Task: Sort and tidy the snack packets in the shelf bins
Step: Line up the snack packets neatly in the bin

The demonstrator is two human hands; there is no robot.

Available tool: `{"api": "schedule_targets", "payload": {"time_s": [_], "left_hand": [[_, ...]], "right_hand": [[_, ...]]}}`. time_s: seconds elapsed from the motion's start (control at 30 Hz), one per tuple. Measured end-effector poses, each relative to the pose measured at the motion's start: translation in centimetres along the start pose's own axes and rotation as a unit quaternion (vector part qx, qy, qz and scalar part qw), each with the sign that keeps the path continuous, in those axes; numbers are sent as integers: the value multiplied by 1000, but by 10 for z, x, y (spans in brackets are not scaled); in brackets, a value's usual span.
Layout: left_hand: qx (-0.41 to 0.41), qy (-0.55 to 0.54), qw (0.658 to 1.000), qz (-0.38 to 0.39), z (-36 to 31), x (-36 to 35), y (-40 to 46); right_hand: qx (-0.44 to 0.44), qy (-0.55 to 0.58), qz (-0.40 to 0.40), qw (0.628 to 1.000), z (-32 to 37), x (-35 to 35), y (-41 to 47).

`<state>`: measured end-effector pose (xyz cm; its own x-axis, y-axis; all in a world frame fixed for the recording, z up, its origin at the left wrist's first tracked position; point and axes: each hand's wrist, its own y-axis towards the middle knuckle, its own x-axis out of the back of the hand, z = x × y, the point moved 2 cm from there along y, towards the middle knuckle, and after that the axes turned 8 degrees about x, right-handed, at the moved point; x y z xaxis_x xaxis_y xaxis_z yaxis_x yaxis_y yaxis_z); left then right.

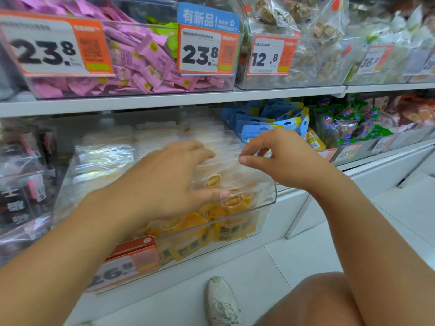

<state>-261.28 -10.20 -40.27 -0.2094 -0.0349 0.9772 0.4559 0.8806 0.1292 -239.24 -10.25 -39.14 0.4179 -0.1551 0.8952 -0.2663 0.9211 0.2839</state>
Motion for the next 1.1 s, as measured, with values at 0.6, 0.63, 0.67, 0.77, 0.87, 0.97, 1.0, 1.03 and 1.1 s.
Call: {"api": "schedule_targets", "payload": {"time_s": [0.6,0.63,0.67,0.77,0.87,0.97,1.0,1.03,1.1], "left_hand": [[262,-68,941,-203,239,58,-183],[284,-57,942,-171,251,55,-193],[298,-53,942,-144,261,53,-202],[342,-46,930,-128,284,53,-225],[411,-1,906,-99,310,55,-240],[458,15,886,-68,324,49,-241],[464,22,883,-68,327,46,-239],[465,25,881,-77,329,44,-236],[469,26,878,-99,336,46,-233]], "right_hand": [[241,65,45,967,259,-127,65],[240,57,60,967,268,-132,70],[241,56,61,967,278,-136,74],[275,29,32,960,310,-147,83],[269,-4,64,961,347,-165,82],[265,-55,88,959,384,-183,87],[260,-64,87,960,395,-187,92],[253,-68,93,960,404,-193,98],[229,-64,142,961,421,-208,114]]}}
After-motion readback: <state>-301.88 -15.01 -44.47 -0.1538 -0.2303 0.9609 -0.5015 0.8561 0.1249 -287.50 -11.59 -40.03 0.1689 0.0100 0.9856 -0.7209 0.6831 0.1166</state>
